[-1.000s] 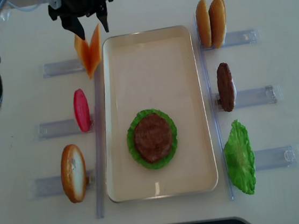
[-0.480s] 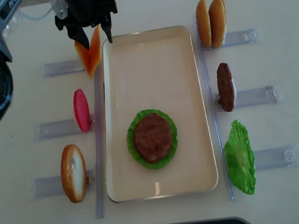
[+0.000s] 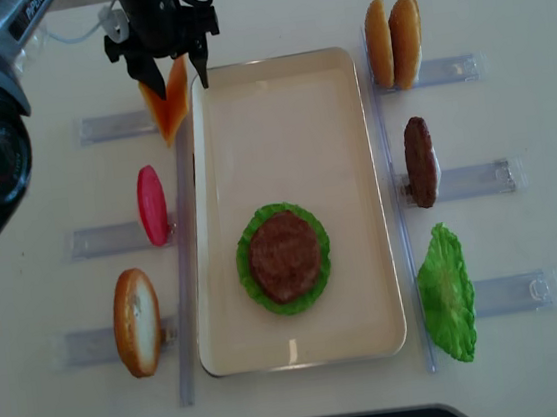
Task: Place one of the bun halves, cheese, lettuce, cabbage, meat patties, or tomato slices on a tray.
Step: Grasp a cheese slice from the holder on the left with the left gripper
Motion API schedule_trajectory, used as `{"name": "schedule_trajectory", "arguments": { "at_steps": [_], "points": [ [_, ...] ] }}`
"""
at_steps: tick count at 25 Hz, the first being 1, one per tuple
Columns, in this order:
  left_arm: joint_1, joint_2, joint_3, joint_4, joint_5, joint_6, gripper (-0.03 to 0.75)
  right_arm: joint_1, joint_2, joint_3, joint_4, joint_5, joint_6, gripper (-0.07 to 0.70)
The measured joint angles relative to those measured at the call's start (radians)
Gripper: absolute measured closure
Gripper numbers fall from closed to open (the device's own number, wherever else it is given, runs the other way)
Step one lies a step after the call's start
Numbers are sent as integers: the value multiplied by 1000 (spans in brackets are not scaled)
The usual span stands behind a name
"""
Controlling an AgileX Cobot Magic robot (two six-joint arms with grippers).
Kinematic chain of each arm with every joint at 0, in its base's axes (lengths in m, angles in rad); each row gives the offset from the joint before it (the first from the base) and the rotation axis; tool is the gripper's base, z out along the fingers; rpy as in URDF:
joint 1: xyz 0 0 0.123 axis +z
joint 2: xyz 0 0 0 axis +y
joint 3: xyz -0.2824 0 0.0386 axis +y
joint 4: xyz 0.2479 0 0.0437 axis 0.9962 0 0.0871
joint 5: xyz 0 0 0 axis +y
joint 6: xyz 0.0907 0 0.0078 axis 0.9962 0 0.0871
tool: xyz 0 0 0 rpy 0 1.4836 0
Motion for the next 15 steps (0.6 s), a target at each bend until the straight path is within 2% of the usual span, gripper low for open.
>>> {"name": "schedule_trajectory", "arguments": {
  "at_steps": [10, 15],
  "points": [
    [0, 0, 0, 11, 0, 0, 181, 0, 0, 0, 0, 0, 0, 94],
    [0, 0, 0, 12, 0, 0, 223, 0, 0, 0, 0, 0, 0, 94]
  ]
}}
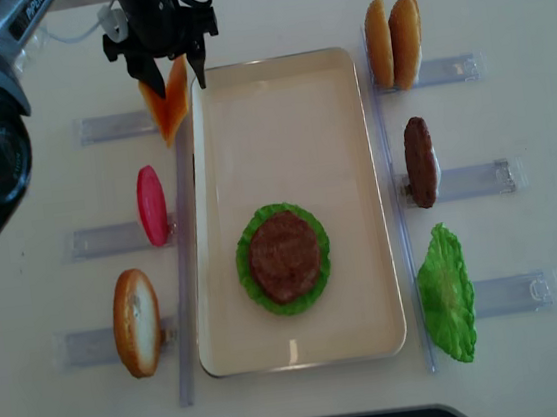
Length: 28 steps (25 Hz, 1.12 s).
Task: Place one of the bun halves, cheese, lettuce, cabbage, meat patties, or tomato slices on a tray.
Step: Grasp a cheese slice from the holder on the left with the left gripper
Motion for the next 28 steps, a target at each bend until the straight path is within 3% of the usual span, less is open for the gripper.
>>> {"name": "schedule_trajectory", "arguments": {
  "at_steps": [10, 28],
  "points": [
    [0, 0, 0, -11, 0, 22, 263, 0, 0, 0, 0, 0, 0, 94],
    [0, 0, 0, -16, 0, 28, 409, 0, 0, 0, 8, 0, 0, 94]
  ]
}}
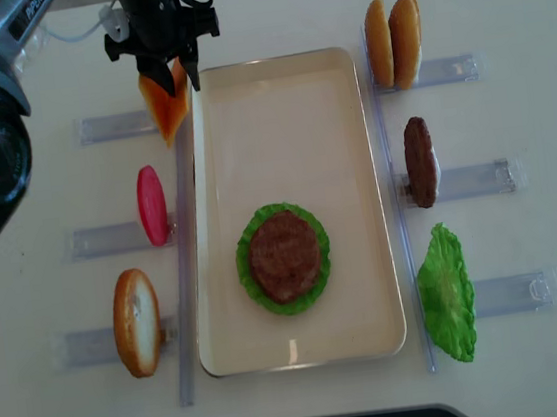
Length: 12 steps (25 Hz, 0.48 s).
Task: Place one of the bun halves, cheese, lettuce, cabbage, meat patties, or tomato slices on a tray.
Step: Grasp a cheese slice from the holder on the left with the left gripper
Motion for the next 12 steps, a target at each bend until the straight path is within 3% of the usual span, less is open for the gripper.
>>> {"name": "schedule_trajectory", "arguments": {
  "at_steps": [7, 12],
  "points": [
    [0, 0, 0, 0, 0, 11, 428, 0, 0, 0, 0, 0, 0, 94],
    [0, 0, 0, 0, 0, 12, 496, 0, 0, 0, 0, 0, 0, 94]
  ]
}}
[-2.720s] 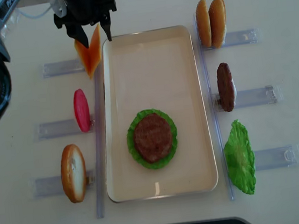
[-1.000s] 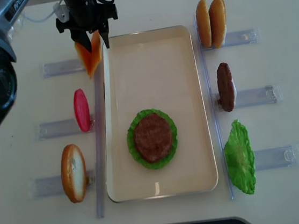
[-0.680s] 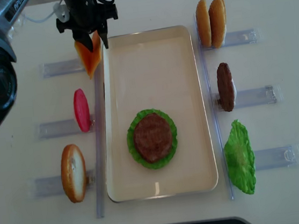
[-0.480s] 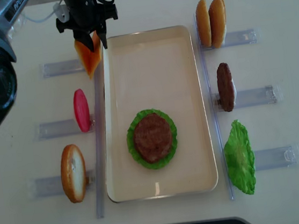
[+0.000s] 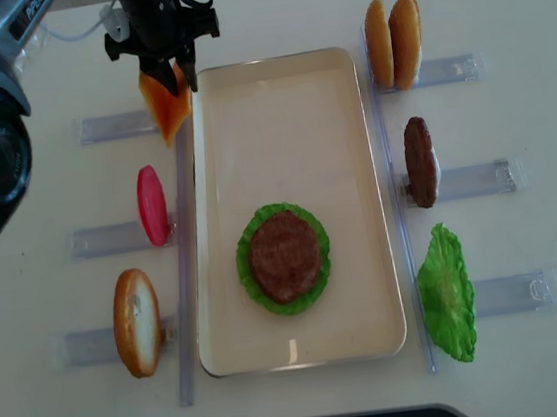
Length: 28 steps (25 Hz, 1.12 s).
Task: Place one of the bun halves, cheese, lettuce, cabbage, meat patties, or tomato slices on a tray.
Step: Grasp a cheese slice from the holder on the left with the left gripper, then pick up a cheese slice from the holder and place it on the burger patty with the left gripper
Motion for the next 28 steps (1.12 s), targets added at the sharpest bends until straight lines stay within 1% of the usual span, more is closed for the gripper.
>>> {"name": "schedule_trajectory", "arguments": {
  "at_steps": [3, 7, 8, 22, 28],
  "points": [
    [0, -6, 0, 4, 0, 0, 552, 0, 0, 0, 0, 0, 0, 94],
    [0, -27, 0, 36, 8, 20, 662, 0, 0, 0, 0, 0, 0, 94],
    [0, -31, 0, 42, 11, 26, 673, 0, 0, 0, 0, 0, 0, 94],
    [0, -109, 0, 25, 11, 55, 683, 0, 0, 0, 0, 0, 0, 94],
    [0, -183, 0, 19, 11, 59, 683, 0, 0, 0, 0, 0, 0, 94]
  ]
}}
